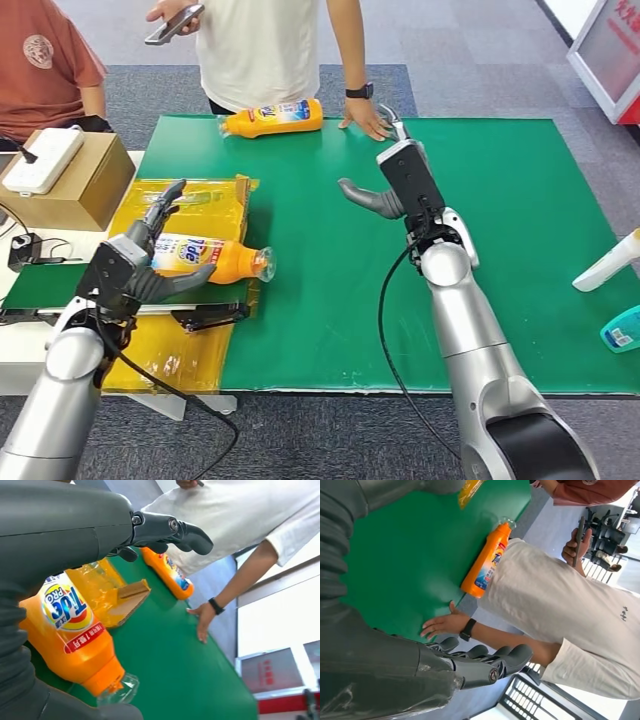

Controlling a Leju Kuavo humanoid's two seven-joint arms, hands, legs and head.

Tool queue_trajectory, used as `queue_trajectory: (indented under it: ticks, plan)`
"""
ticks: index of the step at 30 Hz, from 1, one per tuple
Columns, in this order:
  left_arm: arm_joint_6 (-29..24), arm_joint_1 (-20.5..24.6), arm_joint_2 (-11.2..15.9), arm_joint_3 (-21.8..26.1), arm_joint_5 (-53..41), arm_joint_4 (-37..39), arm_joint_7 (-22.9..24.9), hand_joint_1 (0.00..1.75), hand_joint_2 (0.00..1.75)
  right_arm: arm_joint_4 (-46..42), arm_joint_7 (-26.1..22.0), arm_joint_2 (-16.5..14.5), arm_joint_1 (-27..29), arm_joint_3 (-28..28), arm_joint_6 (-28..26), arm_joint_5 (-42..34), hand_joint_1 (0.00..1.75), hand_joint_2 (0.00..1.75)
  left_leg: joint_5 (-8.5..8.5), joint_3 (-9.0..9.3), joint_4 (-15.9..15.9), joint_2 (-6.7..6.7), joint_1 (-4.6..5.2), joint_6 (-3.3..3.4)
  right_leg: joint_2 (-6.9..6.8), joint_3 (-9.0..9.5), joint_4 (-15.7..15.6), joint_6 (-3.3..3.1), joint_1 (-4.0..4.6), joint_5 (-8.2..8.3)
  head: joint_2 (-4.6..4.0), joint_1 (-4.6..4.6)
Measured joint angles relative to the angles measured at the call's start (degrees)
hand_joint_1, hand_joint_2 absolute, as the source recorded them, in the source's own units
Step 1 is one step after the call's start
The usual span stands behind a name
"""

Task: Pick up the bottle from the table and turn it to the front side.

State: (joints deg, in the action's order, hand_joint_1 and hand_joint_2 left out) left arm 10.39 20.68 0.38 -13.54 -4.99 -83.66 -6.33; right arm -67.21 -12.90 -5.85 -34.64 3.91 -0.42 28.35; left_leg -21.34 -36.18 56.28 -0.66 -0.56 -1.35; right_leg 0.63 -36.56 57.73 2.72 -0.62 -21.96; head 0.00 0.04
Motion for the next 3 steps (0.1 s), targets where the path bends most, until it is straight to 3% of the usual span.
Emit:
queue_trajectory:
  ticks: [3]
  plan:
    - [0.4, -1.24, 0.84, 1.31, 2.95, -1.66, -0.78, 0.0, 1.75, 0.0, -0.14, 0.02, 0.01, 0.01, -0.11, -0.05, 0.0, 1.75, 0.0, 0.0, 0.0, 0.0, 0.0, 0.0, 0.0, 0.0, 0.0, 0.0, 0.0, 0.0, 0.0, 0.0]
